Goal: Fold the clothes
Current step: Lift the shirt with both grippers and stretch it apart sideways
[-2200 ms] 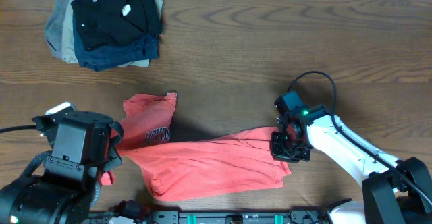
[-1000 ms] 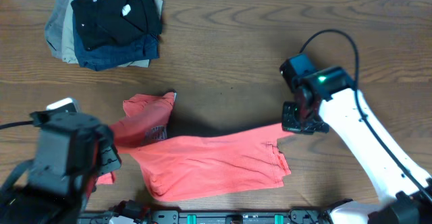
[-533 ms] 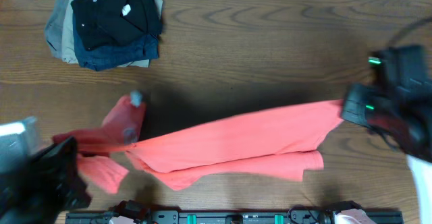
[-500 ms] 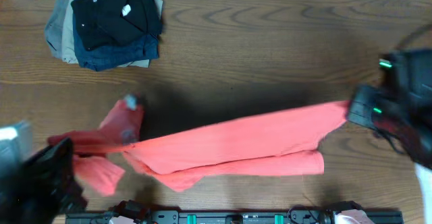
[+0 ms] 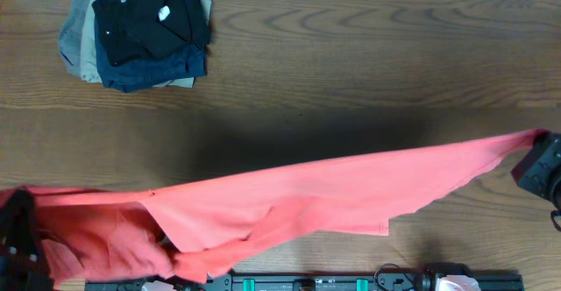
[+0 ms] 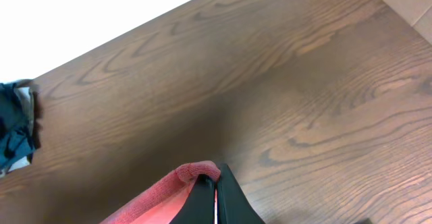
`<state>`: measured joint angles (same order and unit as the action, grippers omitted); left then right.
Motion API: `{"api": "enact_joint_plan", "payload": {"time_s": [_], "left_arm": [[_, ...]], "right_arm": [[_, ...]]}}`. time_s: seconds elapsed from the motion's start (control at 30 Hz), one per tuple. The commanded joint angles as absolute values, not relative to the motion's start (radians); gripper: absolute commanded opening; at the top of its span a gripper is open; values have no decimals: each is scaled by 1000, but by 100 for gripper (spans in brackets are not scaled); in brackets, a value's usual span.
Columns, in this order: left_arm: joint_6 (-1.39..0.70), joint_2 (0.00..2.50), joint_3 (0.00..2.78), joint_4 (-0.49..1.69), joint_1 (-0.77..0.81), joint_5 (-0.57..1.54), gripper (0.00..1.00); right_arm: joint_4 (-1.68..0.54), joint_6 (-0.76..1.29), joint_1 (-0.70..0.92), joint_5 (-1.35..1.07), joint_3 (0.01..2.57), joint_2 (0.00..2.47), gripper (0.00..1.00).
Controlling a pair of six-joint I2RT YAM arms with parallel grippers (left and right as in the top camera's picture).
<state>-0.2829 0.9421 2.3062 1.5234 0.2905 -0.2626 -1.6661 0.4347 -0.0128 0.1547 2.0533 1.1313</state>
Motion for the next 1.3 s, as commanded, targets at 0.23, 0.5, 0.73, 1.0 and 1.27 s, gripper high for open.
{"api": "enact_joint_plan", "payload": {"time_s": [0.23,0.5,0.73,1.0,1.27], "left_arm": [[-266,983,2334,1414,287,-469,6],[-257,985,2374,1376,287,-476,6],[-248,992,2374,1348,287,-631,6],[-267,1027,2313,1348,287,-685,6],[-266,1174,2224,1348,287,-695,6]], "right_arm": [[-1635,434,-28,258,2063,1178,1],[-1604,433,-28,263,2075,1176,1],[-1584,554,-28,348,2081,1174,1],[-1565,572,-28,396,2081,1206,1],[-1566,564,-28,421,2081,1333,1]]}}
